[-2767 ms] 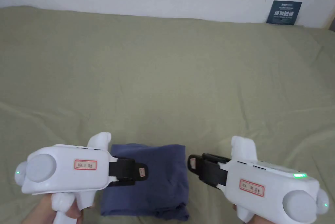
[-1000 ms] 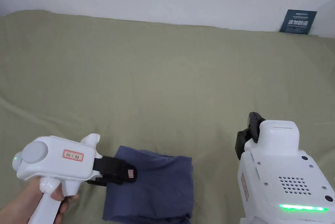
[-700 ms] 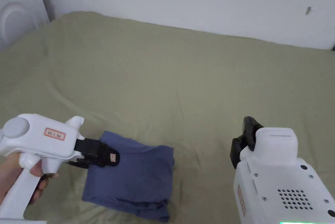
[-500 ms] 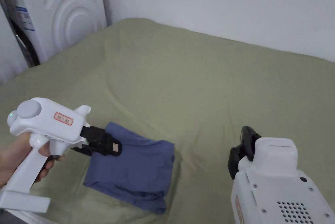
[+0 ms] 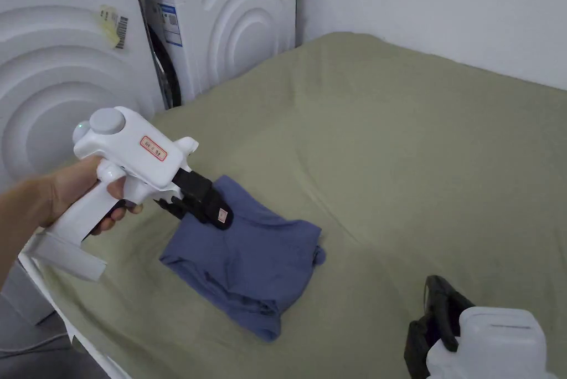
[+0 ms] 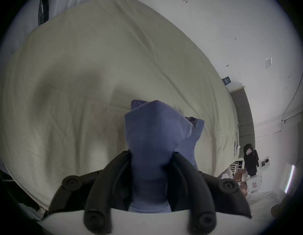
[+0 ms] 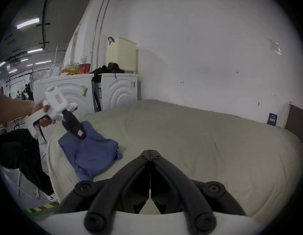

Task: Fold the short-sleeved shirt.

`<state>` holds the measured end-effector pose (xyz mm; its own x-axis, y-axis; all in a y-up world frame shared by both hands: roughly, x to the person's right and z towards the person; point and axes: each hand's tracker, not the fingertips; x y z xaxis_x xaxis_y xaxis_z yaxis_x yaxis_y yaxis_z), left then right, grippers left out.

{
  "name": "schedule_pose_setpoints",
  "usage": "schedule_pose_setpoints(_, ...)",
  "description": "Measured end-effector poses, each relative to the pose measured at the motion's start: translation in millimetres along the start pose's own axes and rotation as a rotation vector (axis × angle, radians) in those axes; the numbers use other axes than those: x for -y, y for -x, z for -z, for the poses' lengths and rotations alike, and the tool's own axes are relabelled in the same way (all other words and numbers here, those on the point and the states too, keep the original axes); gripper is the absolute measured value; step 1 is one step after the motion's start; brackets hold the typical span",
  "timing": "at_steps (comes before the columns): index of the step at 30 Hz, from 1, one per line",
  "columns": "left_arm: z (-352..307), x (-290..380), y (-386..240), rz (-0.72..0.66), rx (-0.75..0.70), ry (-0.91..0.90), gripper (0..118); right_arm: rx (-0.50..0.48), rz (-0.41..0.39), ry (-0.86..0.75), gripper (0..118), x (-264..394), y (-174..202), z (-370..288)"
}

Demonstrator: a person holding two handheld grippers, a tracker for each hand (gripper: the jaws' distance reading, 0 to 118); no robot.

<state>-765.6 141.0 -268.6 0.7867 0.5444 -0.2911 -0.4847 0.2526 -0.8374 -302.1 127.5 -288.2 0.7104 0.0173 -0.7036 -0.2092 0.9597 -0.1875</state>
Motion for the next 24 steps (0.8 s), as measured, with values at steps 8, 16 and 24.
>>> schedule_pose_setpoints(8, 6, -25, -5, 0.062, -0.090, 0.048, 77, 0.001, 0.008, 0.023, 1, 8, -4, 0)
schedule_pose_setpoints(16, -41, 20, -68, 0.105, -0.198, -0.184, 107, 0.019, 0.068, 0.012, 1, -9, -40, -34)
schedule_pose_setpoints(24, -12, 98, -260, 0.226, -0.047, -0.450, 2, 0.102, 0.124, -0.062, 1, -41, -133, -136)
